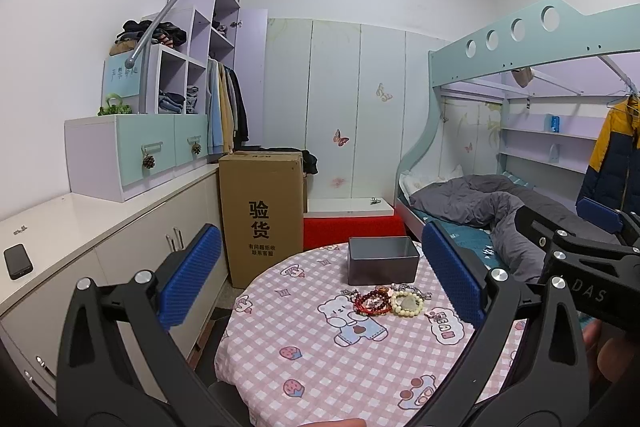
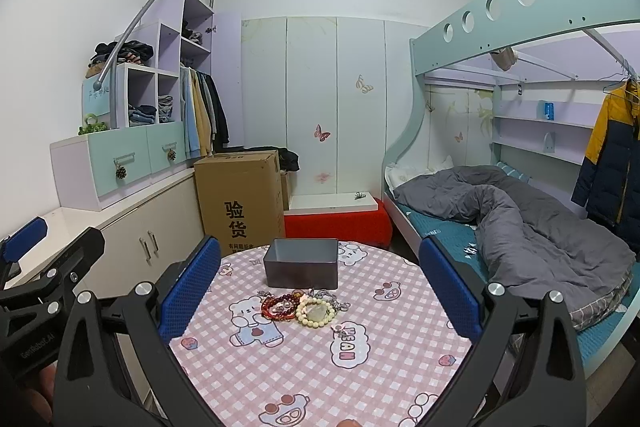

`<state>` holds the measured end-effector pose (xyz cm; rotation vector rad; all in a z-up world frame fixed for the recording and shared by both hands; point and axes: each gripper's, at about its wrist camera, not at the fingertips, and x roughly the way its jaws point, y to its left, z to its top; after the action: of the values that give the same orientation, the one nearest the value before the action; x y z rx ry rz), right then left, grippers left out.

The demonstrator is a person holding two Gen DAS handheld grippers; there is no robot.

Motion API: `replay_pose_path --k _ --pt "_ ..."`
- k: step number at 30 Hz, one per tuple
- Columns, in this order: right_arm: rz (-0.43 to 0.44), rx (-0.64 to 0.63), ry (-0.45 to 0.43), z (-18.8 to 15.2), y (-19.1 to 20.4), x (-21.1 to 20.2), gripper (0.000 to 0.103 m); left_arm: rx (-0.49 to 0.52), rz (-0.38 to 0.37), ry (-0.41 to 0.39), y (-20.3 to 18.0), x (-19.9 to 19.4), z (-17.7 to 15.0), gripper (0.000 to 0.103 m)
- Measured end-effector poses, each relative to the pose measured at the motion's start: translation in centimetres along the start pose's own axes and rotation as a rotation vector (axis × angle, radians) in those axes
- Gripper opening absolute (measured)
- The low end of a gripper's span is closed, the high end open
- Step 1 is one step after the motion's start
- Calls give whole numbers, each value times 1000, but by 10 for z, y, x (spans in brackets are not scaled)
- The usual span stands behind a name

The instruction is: Organize jewelry

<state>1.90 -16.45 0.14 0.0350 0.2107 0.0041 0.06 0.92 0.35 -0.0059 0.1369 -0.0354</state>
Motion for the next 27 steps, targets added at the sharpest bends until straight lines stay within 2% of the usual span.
replay_pose_path --k 7,10,15,22,27 --pt "13 -9 8 1 0 21 95 -3 14 12 3 23 -4 98" --pt "13 -23 30 -3 -7 41 95 -5 27 52 6 47 -11 98" --pt "-15 -14 134 -22 -30 87 95 -10 42 204 13 110 -39 98" --pt "-21 25 360 -70 -55 153 95 31 16 473 3 210 -91 98" --pt "-19 41 479 -97 -65 180 95 68 -17 580 -17 260 -116 98"
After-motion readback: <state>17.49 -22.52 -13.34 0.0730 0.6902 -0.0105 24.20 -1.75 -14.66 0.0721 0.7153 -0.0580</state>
